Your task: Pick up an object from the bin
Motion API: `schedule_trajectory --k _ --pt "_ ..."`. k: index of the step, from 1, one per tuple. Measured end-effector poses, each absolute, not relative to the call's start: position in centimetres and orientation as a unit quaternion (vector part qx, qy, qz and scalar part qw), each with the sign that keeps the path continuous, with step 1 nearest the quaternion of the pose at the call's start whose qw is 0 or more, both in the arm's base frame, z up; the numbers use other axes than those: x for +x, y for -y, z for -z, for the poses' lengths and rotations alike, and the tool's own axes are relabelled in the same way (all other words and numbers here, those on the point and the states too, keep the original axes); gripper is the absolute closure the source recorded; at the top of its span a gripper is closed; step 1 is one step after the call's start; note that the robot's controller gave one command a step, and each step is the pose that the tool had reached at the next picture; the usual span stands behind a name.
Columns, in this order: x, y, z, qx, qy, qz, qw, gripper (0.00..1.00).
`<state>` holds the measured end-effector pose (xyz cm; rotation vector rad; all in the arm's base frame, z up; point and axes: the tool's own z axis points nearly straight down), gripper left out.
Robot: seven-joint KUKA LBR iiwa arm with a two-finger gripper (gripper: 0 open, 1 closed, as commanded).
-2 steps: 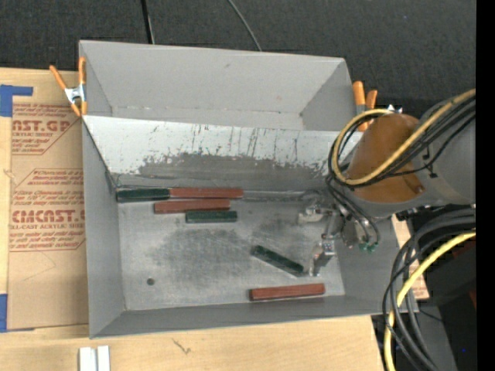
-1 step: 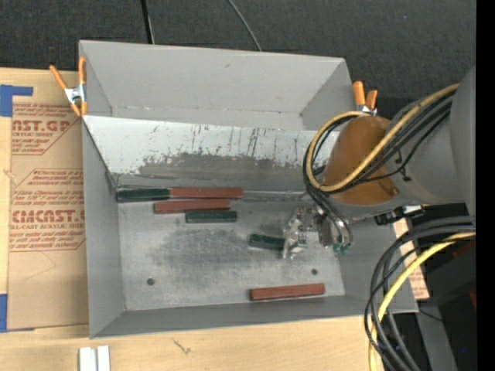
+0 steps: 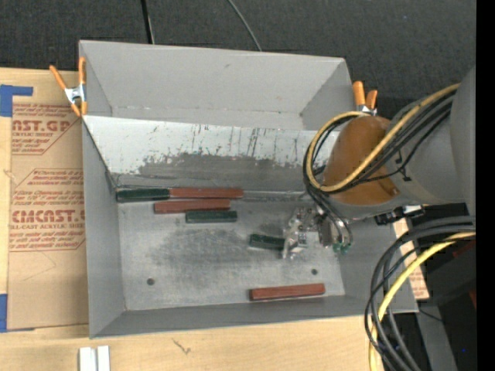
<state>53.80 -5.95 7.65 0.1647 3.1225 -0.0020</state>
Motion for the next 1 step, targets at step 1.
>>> schedule_trajectory --k 1 --pt "54.54 8.9 -27.76 0.041 -0.999 0.0 0.003 1.0"
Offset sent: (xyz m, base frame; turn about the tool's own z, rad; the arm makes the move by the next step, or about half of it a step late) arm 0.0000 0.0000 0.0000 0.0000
